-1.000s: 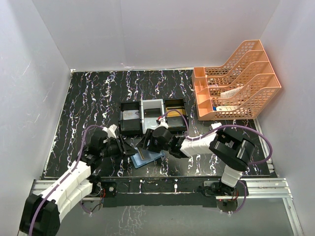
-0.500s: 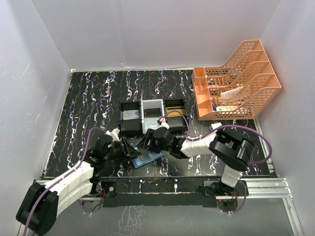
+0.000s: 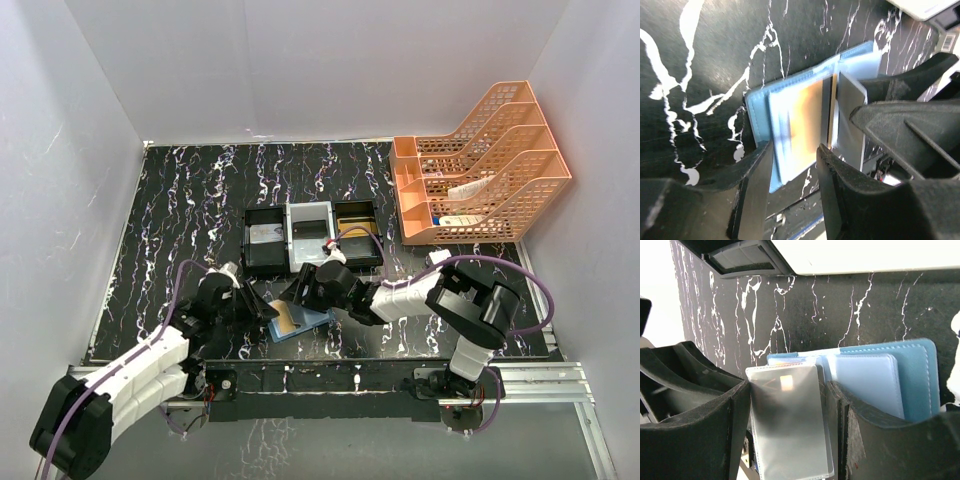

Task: Take the credit cards out of the card holder

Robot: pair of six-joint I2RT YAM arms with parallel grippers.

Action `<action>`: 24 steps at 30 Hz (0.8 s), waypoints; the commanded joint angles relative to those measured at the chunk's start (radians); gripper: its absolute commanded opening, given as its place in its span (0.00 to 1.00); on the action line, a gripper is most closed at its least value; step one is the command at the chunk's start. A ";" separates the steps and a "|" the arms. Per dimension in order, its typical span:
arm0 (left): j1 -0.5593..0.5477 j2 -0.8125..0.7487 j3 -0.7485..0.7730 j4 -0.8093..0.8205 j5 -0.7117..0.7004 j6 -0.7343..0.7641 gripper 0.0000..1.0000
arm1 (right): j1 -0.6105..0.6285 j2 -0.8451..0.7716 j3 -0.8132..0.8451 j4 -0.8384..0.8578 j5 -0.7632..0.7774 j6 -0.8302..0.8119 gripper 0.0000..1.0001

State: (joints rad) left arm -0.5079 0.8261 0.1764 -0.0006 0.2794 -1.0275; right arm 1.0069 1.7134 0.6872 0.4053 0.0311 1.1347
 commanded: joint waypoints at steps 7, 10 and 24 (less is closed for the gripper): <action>-0.009 -0.179 0.057 -0.018 0.006 0.046 0.46 | -0.011 0.000 -0.048 -0.042 0.006 0.016 0.46; -0.012 -0.166 0.008 0.075 0.086 0.017 0.50 | -0.012 0.004 -0.046 -0.036 0.003 0.018 0.46; -0.025 0.042 -0.080 0.482 0.214 -0.049 0.52 | -0.014 0.008 -0.047 -0.033 -0.014 0.022 0.46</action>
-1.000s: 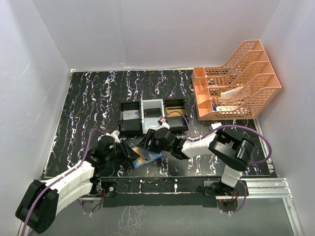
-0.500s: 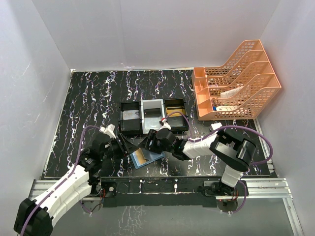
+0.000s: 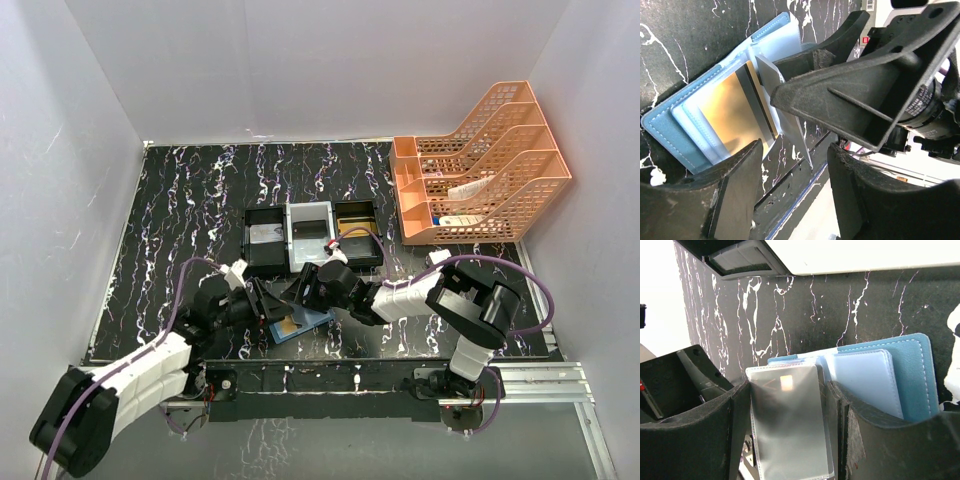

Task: Take the credit cards out of the card holder

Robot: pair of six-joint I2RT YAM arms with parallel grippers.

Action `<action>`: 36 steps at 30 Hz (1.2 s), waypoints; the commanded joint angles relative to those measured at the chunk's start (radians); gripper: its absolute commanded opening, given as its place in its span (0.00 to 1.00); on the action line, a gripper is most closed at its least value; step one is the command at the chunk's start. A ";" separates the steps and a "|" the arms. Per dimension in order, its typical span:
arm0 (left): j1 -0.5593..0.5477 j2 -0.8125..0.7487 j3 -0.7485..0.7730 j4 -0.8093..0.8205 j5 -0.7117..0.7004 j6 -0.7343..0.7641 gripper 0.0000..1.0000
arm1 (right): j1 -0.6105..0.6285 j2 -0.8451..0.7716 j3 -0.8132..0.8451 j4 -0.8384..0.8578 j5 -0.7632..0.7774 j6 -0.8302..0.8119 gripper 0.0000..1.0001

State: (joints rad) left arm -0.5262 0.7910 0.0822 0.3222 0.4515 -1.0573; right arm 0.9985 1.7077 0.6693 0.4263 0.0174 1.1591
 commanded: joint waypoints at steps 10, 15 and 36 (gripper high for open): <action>-0.025 0.223 0.054 0.162 0.033 0.010 0.38 | -0.006 -0.011 0.002 -0.058 -0.039 -0.037 0.52; -0.026 0.240 0.093 0.090 0.007 0.048 0.34 | -0.007 -0.052 0.026 -0.069 -0.058 -0.067 0.62; -0.090 0.415 0.234 0.179 0.103 0.079 0.48 | -0.055 -0.448 -0.154 -0.285 0.262 -0.030 0.73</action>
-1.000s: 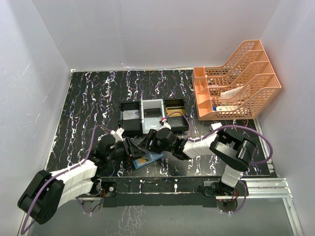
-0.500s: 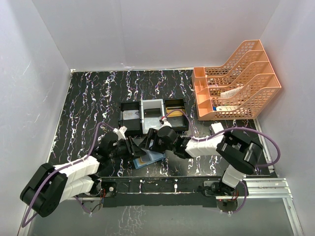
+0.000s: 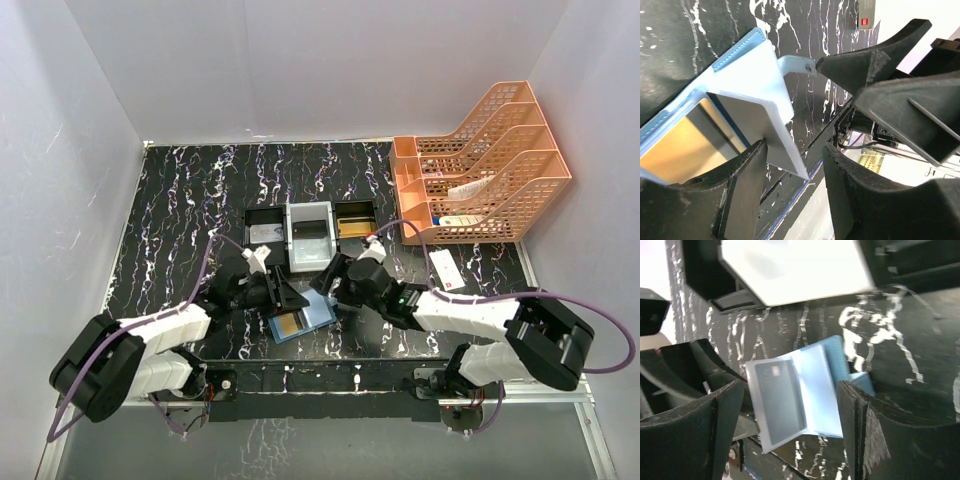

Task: Take the credit cards out of the card holder

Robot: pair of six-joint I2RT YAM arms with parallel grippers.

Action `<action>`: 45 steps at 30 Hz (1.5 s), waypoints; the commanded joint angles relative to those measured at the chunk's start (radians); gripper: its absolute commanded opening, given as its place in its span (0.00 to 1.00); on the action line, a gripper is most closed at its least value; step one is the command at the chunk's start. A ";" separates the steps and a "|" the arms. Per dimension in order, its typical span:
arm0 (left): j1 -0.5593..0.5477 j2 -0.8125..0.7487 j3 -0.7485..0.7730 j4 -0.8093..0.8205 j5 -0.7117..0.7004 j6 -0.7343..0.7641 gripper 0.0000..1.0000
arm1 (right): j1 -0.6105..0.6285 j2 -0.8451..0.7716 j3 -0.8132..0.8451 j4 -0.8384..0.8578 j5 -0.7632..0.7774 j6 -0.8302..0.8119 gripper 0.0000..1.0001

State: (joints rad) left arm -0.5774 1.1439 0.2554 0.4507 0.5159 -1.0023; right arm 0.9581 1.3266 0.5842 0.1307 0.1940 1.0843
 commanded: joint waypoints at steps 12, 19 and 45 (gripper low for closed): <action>-0.123 0.046 0.167 -0.138 -0.117 0.098 0.64 | -0.028 -0.199 -0.173 0.119 0.064 0.017 0.52; -0.124 -0.041 0.123 -0.296 -0.273 0.088 0.55 | -0.030 -0.066 -0.095 0.225 -0.152 -0.113 0.34; -0.123 0.120 0.079 -0.211 -0.302 0.020 0.44 | -0.061 0.270 -0.086 0.056 -0.163 -0.029 0.18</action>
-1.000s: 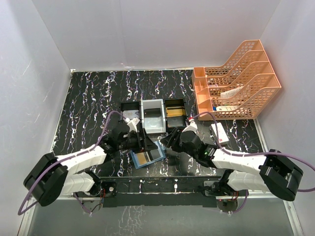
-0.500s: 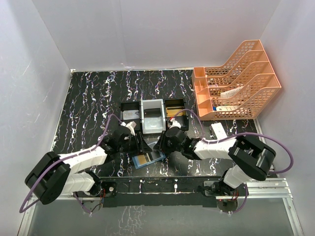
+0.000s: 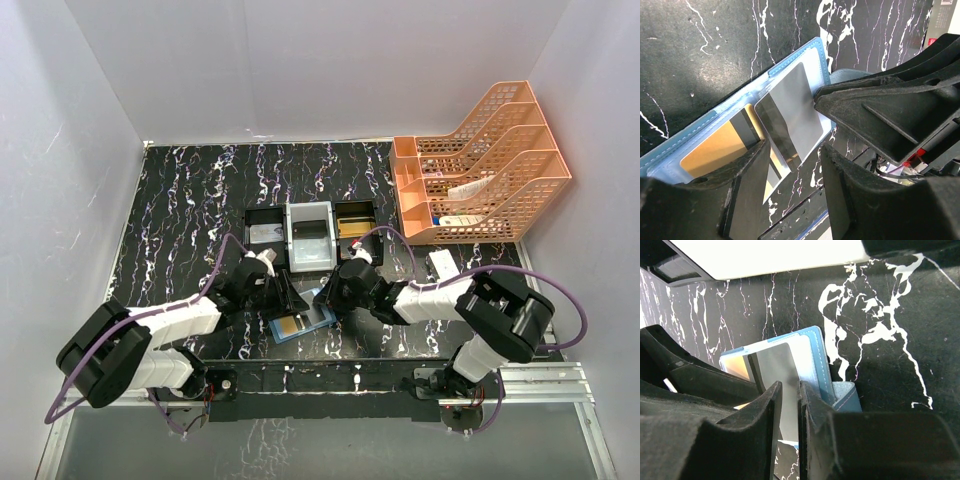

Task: Take the credit cards out of the card holder

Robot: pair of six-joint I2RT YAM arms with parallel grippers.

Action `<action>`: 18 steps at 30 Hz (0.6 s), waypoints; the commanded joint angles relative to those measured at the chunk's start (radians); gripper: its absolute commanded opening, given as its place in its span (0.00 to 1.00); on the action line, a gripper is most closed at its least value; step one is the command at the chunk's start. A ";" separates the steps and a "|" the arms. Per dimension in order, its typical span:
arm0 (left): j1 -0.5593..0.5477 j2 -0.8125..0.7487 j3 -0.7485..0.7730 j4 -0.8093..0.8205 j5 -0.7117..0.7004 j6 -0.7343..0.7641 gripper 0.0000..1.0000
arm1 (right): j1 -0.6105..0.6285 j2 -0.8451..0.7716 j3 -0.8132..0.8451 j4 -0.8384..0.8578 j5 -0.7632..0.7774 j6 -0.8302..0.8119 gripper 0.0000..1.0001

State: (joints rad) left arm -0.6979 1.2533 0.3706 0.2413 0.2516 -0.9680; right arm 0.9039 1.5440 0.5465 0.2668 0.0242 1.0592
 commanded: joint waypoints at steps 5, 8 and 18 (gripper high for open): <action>-0.003 0.018 -0.058 0.071 -0.024 -0.047 0.39 | -0.008 0.049 -0.051 -0.080 0.006 0.000 0.18; -0.003 0.006 -0.076 0.110 -0.022 -0.073 0.33 | -0.008 0.047 -0.051 -0.080 0.008 0.001 0.18; -0.004 -0.006 -0.097 0.176 -0.006 -0.106 0.06 | -0.008 0.026 -0.058 -0.086 0.018 0.007 0.18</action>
State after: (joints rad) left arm -0.6975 1.2621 0.2764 0.3897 0.2474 -1.0691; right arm 0.8970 1.5532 0.5285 0.3153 0.0113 1.0832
